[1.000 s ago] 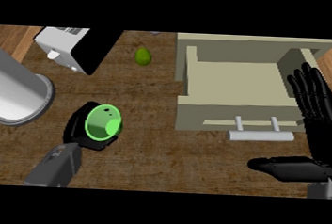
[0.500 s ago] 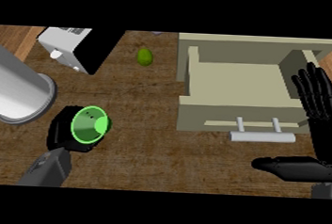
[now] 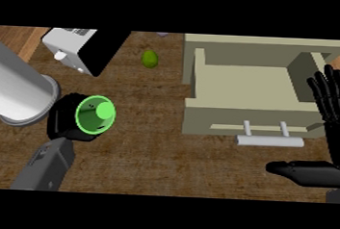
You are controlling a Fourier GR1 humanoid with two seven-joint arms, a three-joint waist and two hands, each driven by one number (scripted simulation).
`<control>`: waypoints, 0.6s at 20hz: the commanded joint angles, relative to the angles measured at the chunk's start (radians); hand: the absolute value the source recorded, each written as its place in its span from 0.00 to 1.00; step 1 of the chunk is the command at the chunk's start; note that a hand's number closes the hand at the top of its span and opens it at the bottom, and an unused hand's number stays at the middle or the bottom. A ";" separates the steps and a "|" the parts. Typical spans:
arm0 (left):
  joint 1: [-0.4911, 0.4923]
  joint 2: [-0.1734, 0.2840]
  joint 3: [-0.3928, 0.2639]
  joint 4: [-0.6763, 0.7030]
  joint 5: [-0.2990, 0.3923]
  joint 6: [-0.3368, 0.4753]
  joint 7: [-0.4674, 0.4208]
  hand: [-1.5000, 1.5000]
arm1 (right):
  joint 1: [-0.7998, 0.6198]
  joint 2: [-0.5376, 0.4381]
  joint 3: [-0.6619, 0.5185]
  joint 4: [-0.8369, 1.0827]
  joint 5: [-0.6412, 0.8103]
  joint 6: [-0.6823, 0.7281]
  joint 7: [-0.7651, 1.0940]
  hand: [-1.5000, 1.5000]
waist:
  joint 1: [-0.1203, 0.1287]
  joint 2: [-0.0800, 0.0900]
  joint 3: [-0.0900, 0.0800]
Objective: Pick up the cup, place it into the drawer and close the drawer
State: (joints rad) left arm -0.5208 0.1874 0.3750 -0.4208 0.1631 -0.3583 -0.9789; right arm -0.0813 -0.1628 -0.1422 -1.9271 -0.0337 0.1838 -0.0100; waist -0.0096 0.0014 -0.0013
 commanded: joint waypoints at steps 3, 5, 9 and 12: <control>-0.069 -0.057 -0.065 -0.137 -0.002 -0.045 0.027 1.00 | -0.007 -0.004 -0.016 0.053 0.005 0.003 -0.028 0.00 | 0.013 -0.004 0.002; -0.119 -0.090 -0.087 -0.229 -0.005 0.036 0.089 1.00 | 0.029 -0.018 -0.035 -0.008 -0.025 0.018 -0.005 0.00 | 0.016 -0.012 0.003; -0.066 -0.077 -0.135 -0.438 0.004 0.074 0.237 1.00 | 0.064 0.001 -0.008 -0.074 -0.007 0.002 0.041 0.00 | 0.021 -0.012 0.002; -0.160 -0.132 -0.176 -0.509 -0.014 0.171 0.350 1.00 | 0.059 -0.008 -0.043 -0.013 -0.024 0.018 -0.027 0.00 | 0.014 -0.009 0.003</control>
State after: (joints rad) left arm -0.6290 0.0832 0.2369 -0.8096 0.1523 -0.2480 -0.7476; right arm -0.0566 -0.1694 -0.1694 -1.9397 -0.0469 0.1883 -0.0058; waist 0.0093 -0.0083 0.0012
